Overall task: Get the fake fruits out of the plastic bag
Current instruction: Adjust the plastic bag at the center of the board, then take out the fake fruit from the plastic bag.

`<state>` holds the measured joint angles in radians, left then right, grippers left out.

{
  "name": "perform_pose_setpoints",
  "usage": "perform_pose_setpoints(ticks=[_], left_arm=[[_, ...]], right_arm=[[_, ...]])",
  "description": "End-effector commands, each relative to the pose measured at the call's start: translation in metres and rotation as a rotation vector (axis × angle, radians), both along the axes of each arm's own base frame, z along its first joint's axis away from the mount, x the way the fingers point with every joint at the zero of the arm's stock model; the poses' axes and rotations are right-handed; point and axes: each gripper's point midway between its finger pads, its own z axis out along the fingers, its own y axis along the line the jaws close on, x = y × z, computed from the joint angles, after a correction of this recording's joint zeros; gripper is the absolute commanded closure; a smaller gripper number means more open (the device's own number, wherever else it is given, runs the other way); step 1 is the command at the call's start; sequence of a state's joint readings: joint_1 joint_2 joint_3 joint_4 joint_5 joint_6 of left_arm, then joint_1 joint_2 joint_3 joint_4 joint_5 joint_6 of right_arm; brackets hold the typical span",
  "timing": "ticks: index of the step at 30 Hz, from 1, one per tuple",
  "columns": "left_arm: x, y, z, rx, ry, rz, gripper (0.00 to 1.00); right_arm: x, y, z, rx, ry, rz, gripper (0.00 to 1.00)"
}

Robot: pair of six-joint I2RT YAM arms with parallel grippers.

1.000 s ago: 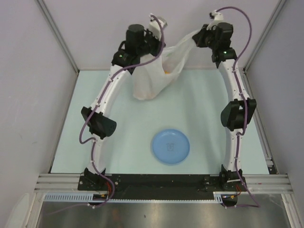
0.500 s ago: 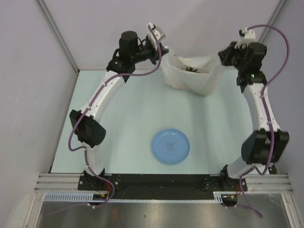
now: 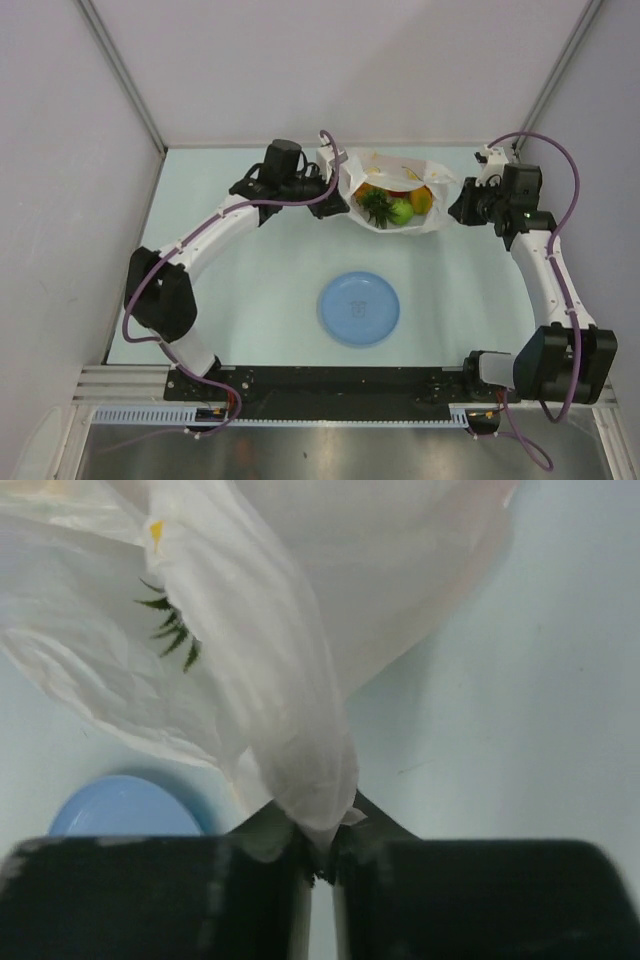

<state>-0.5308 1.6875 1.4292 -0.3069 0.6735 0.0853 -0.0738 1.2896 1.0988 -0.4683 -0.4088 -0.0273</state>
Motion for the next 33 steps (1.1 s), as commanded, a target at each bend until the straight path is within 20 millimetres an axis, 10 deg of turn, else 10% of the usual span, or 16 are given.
perform_pose_setpoints(ticks=[1,7,14,22,33], left_arm=[[0.004,-0.001,0.066,-0.104,-0.082,0.044,1.0],[0.003,-0.009,0.08,-0.166,-0.034,0.051,1.0],[0.004,-0.012,0.067,-0.176,0.039,0.073,1.0],[0.01,-0.008,0.062,-0.192,0.102,0.171,1.0],[0.009,0.004,0.055,-0.184,0.094,0.246,1.0]], right_arm=[[-0.007,0.006,0.047,-0.025,-0.131,0.037,0.75],[-0.022,0.021,0.141,-0.06,-0.357,0.075,0.34],[-0.015,0.086,0.179,-0.067,-0.534,0.202,0.32],[0.003,0.154,0.119,-0.061,-0.43,0.39,0.48],[0.043,0.156,-0.005,-0.204,-0.175,0.391,0.5]])
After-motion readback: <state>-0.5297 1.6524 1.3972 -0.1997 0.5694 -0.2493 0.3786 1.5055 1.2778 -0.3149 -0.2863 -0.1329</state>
